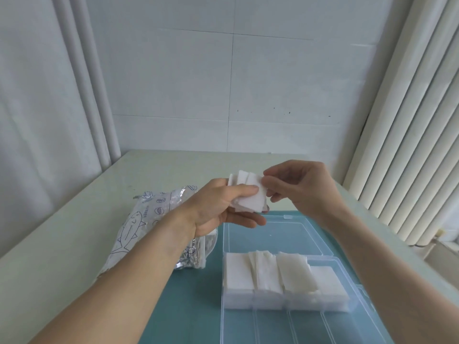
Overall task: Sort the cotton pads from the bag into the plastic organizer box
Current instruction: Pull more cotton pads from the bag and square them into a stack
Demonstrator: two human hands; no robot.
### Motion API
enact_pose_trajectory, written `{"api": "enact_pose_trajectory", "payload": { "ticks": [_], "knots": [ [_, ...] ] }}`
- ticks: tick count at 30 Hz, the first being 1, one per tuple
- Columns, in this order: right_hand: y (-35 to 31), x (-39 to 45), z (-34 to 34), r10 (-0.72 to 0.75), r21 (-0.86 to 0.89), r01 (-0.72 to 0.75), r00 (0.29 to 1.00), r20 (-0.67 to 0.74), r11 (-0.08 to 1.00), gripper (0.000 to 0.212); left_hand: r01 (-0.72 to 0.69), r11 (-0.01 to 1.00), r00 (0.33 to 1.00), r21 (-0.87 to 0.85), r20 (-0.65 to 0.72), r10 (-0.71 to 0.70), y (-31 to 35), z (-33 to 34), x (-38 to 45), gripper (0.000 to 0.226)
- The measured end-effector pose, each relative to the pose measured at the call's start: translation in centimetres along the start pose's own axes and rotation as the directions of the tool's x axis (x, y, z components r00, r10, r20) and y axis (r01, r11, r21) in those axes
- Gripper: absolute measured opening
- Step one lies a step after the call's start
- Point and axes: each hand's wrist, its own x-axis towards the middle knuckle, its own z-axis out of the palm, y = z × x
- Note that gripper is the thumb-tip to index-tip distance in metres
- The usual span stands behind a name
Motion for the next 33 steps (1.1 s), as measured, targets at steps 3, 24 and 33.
{"api": "enact_pose_trajectory", "payload": {
  "ticks": [3, 24, 33],
  "knots": [
    [-0.4, 0.2, 0.8, -0.043, -0.014, 0.043, 0.999, 0.016, 0.999, 0.003, -0.010, 0.997, 1.000, -0.081, 0.028, 0.012, -0.1, 0.2, 0.1, 0.029],
    [5.5, 6.9, 1.7, 0.234, -0.681, -0.064, 0.959, 0.160, 0.730, 0.019, 0.063, 0.935, 0.937, -0.348, -0.302, -0.175, -0.6, -1.9, 1.7, 0.010],
    [-1.8, 2.0, -0.5, 0.244, 0.104, -0.281, 0.930, 0.274, 0.954, 0.017, 0.031, 0.904, 0.948, -0.426, -0.274, -0.161, 0.1, -1.0, 1.2, 0.033]
  ]
}}
